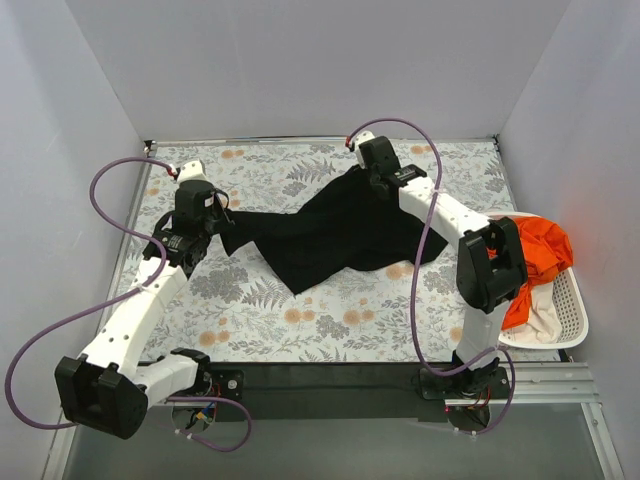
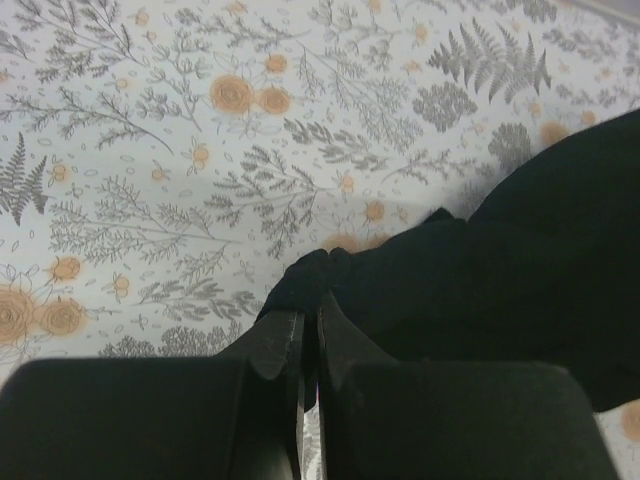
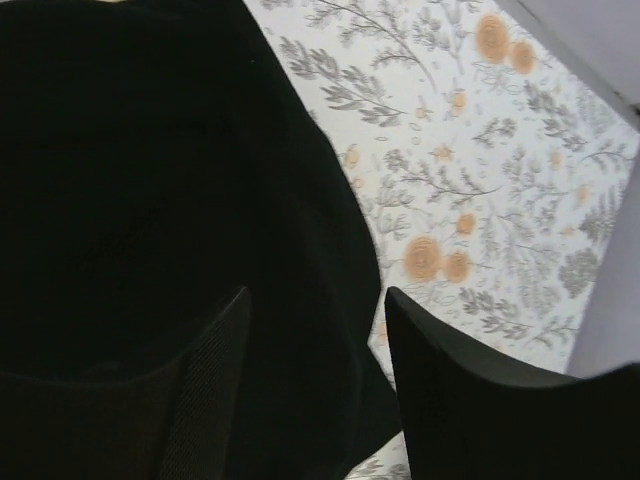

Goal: Fold and stack the t-shirts
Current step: Flatten the tshirt out

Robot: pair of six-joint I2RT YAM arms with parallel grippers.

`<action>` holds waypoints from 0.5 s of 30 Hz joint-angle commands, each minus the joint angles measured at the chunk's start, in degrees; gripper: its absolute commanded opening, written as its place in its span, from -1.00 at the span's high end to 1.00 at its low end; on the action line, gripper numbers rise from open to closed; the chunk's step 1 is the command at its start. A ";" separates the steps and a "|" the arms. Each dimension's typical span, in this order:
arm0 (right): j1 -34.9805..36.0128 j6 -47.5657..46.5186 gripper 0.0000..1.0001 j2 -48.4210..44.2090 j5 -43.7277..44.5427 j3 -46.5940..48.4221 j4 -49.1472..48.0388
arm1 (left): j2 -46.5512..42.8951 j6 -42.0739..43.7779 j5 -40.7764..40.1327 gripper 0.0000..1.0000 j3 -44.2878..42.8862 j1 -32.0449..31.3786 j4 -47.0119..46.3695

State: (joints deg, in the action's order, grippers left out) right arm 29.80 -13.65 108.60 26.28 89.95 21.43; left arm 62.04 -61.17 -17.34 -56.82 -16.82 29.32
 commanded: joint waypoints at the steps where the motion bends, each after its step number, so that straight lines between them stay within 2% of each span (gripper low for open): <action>1: 2.80 4.93 -0.11 -9.27 -8.60 -2.92 0.10 | 1.32 -0.80 -0.94 1.00 -1.10 2.22 -9.36; 5: 7.19 9.33 -0.16 -15.16 -16.86 -14.26 -1.91 | 4.84 -1.94 0.73 1.00 -1.63 3.28 -10.51; 9: 12.98 13.12 -0.18 -17.80 -23.54 -24.54 -4.63 | 3.79 -3.17 0.56 1.00 -0.49 3.98 -11.13; 15: 20.63 16.37 -0.21 -12.81 -25.84 -27.29 -7.81 | 0.80 -5.71 -1.55 1.00 0.57 4.60 -10.08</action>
State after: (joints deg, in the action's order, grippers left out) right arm 47.66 -0.38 93.51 3.57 62.52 17.43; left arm 65.65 -64.71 -16.75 -56.71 -12.88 20.51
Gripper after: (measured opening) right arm 0.600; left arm 0.039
